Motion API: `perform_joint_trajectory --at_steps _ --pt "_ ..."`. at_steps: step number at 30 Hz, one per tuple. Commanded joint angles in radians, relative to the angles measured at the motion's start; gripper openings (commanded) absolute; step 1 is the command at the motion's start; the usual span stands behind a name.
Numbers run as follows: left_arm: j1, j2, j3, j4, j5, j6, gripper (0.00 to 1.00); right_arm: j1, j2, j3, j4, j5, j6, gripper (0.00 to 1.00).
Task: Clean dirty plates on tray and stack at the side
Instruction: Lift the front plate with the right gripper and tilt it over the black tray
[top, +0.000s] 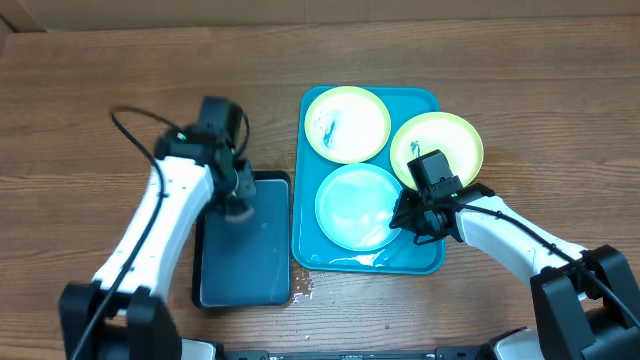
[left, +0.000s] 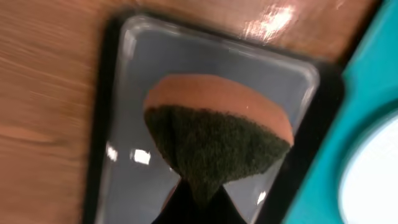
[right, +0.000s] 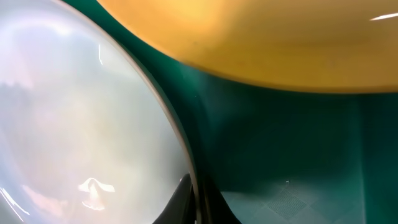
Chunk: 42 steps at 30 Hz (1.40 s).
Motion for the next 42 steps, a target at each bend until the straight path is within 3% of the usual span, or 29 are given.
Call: perform_joint_trajectory --at_steps 1,3,8,13,16,18,23,27,35,42 --pt "0.0 0.038 -0.128 0.09 0.092 0.018 0.04 -0.005 0.029 -0.024 -0.014 0.076 -0.01 0.04" --pt "0.0 0.061 -0.17 0.15 0.084 0.018 0.05 -0.005 0.029 -0.024 -0.014 0.076 -0.01 0.04" --pt "0.002 0.106 -0.174 0.192 0.086 0.029 0.3 -0.005 0.029 -0.023 -0.014 0.072 -0.018 0.04" --pt "0.002 0.057 -0.047 0.061 0.1 0.05 0.54 -0.003 0.013 0.045 -0.121 0.043 -0.051 0.04" --pt "0.009 0.0 0.071 -0.053 0.097 0.076 0.78 0.009 -0.013 0.117 -0.204 0.043 -0.105 0.04" --pt "0.021 -0.045 0.16 -0.126 0.086 0.079 1.0 0.029 -0.034 0.183 -0.268 0.057 -0.135 0.04" --pt "0.082 -0.141 0.377 -0.242 0.062 0.101 1.0 0.118 -0.069 0.362 -0.404 0.183 -0.144 0.04" --pt "0.158 -0.195 0.496 -0.269 0.021 0.101 1.0 0.245 -0.074 0.485 -0.418 0.277 -0.192 0.04" --pt "0.257 -0.258 0.609 -0.298 0.04 0.101 1.0 0.513 -0.063 0.525 -0.276 0.524 -0.202 0.04" --pt "0.257 -0.283 0.609 -0.303 0.039 0.101 1.0 0.735 -0.043 0.525 -0.169 0.902 -0.202 0.04"
